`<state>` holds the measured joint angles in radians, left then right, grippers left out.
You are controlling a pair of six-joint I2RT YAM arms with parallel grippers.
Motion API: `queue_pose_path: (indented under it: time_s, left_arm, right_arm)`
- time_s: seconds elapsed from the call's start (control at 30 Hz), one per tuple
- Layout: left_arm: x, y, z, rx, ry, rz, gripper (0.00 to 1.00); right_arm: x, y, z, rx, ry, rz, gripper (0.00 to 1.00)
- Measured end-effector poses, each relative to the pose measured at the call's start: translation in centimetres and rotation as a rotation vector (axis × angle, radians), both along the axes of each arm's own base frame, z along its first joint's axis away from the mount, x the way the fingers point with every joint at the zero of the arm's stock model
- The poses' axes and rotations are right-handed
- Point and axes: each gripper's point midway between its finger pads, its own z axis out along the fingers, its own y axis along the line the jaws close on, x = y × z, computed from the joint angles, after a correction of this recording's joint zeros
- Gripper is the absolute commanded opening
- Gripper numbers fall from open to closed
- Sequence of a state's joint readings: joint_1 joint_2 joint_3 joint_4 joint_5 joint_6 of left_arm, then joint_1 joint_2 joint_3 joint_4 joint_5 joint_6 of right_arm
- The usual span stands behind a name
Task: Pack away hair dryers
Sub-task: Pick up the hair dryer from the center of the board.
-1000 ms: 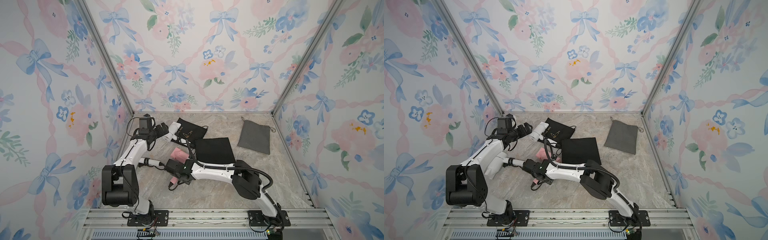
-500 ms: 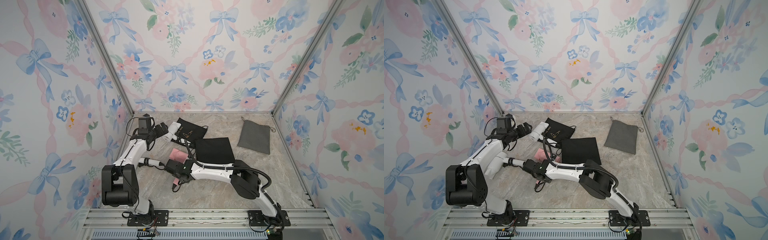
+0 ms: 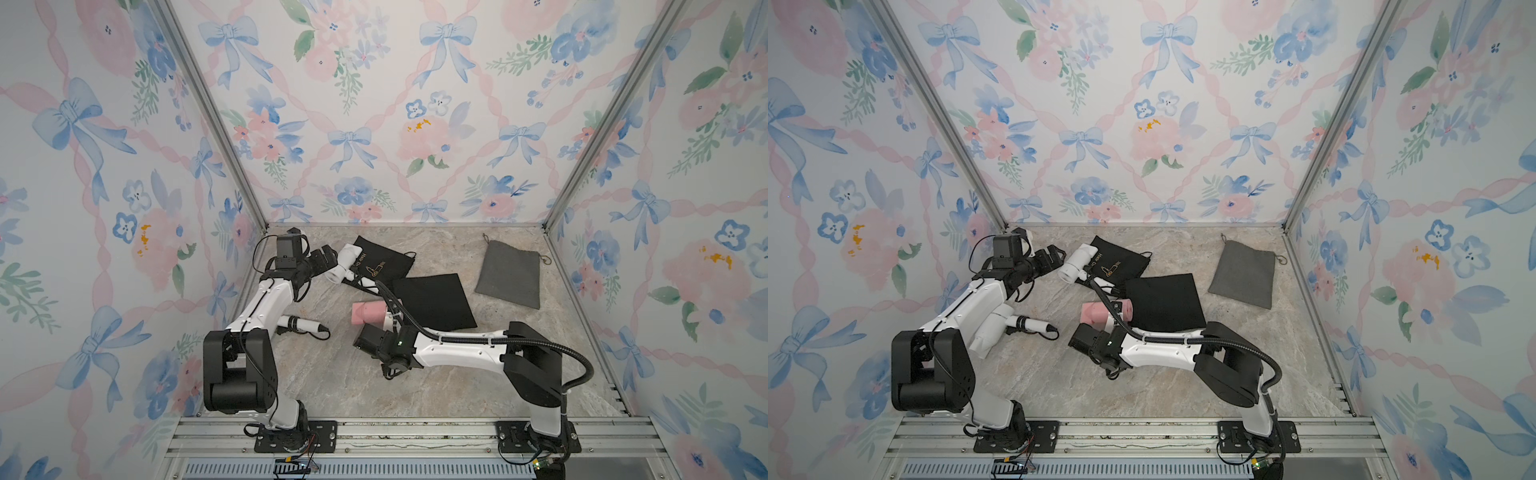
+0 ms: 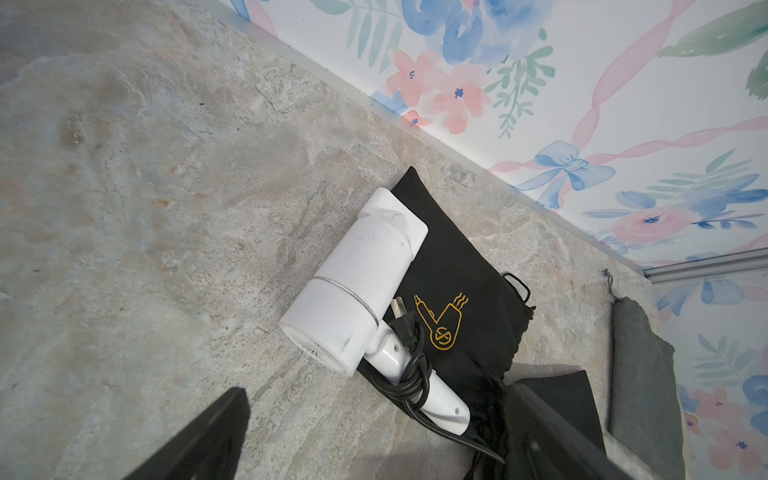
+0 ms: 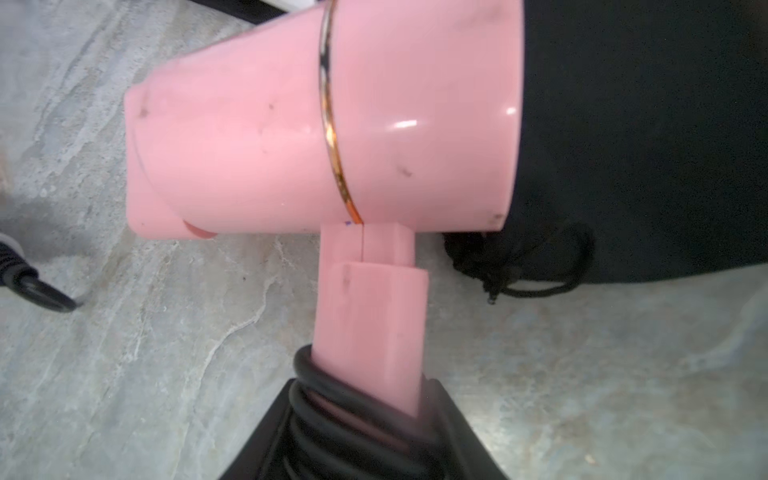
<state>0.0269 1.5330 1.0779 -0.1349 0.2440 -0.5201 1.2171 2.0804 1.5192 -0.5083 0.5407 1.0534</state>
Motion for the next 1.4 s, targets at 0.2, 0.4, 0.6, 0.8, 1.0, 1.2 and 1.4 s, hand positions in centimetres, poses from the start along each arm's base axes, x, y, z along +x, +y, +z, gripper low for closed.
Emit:
queue_pose_path:
  time_s: [0.2, 0.4, 0.6, 0.8, 1.0, 1.2, 1.4]
  left_arm:
    - [0.0, -0.7, -0.6, -0.011, 0.014, -0.023, 0.97]
    - [-0.1, -2.4, -0.6, -0.012, 0.012, -0.061, 0.97]
    - [-0.6, -5.4, -0.5, -0.019, 0.008, -0.141, 0.98]
    - [-1.6, -9.0, 0.1, -0.026, -0.009, -0.259, 0.98]
    - [-3.0, -13.2, 3.7, -0.014, -0.112, -0.423, 0.98]
    - [-4.4, -16.5, 6.4, 0.002, -0.212, -0.605, 0.98]
    - [-5.6, -19.0, 10.4, -0.044, -0.327, -0.787, 0.98]
  right_arm:
    - [0.9, -2.2, 2.8, -0.077, -0.107, 0.185, 0.28]
    - [2.6, -4.4, 5.2, -0.136, -0.186, 0.326, 0.25]
    - [4.2, -5.6, 8.4, -0.087, -0.245, 0.442, 0.29]
    - [7.2, -9.3, 11.5, -0.045, -0.303, 0.449, 0.28]
    - [9.2, -12.3, 14.0, -0.059, -0.354, 0.457, 0.28]
    - [10.0, -15.1, 16.1, -0.083, -0.389, 0.495, 0.28]
    - [9.7, -17.3, 17.1, -0.142, -0.417, 0.56, 0.28]
